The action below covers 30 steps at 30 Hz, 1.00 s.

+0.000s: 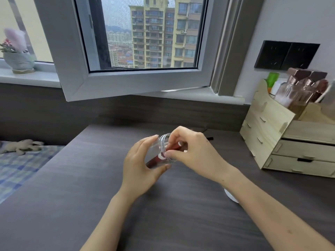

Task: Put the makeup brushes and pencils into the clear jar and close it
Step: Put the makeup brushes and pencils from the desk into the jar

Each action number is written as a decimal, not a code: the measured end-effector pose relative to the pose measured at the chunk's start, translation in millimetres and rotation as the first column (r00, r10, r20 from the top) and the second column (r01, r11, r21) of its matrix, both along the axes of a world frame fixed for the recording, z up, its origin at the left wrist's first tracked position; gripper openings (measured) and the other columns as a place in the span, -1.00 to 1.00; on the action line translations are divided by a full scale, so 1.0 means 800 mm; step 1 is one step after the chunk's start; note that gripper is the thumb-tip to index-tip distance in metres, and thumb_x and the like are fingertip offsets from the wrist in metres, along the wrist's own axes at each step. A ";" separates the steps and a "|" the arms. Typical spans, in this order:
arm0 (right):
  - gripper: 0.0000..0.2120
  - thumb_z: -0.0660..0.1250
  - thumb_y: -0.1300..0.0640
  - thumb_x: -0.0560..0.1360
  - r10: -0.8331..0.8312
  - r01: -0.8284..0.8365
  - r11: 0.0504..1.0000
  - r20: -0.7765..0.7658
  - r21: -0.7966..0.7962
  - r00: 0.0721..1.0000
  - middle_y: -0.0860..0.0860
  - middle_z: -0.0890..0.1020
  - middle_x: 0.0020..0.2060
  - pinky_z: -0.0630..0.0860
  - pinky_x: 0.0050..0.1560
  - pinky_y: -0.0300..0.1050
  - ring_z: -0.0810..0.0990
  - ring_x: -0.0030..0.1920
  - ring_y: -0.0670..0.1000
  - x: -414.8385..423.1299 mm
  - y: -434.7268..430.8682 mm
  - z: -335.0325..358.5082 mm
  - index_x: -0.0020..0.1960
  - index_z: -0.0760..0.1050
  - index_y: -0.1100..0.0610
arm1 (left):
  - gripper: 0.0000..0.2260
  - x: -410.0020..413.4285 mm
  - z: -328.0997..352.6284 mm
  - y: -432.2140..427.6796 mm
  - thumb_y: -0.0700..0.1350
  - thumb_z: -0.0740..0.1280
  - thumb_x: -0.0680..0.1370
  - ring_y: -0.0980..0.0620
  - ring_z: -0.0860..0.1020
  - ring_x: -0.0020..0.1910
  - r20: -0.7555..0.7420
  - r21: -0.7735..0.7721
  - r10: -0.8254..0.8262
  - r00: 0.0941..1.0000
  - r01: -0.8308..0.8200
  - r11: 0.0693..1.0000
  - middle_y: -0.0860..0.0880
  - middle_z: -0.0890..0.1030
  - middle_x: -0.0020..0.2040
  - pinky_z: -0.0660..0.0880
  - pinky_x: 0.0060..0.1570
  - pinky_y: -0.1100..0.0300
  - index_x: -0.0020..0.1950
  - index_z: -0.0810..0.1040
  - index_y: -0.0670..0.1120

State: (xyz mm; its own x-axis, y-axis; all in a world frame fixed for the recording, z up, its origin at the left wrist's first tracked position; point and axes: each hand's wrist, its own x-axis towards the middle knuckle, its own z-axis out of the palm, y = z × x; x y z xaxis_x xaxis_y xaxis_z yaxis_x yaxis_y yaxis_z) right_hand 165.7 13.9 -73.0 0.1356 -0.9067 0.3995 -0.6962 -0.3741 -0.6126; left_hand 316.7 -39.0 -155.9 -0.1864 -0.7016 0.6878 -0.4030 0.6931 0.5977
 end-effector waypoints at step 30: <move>-0.83 0.09 0.35 0.54 -0.380 0.505 0.863 -0.701 -0.033 0.603 0.22 0.52 0.06 0.43 0.04 0.09 0.45 0.11 0.22 -0.208 -0.134 -0.123 0.06 0.42 0.29 | -0.36 0.004 -0.005 -0.011 -0.16 0.61 0.21 0.21 0.45 0.12 -0.134 0.071 0.120 0.984 -0.111 0.991 0.08 0.54 0.15 0.28 0.09 0.54 0.24 0.47 -0.08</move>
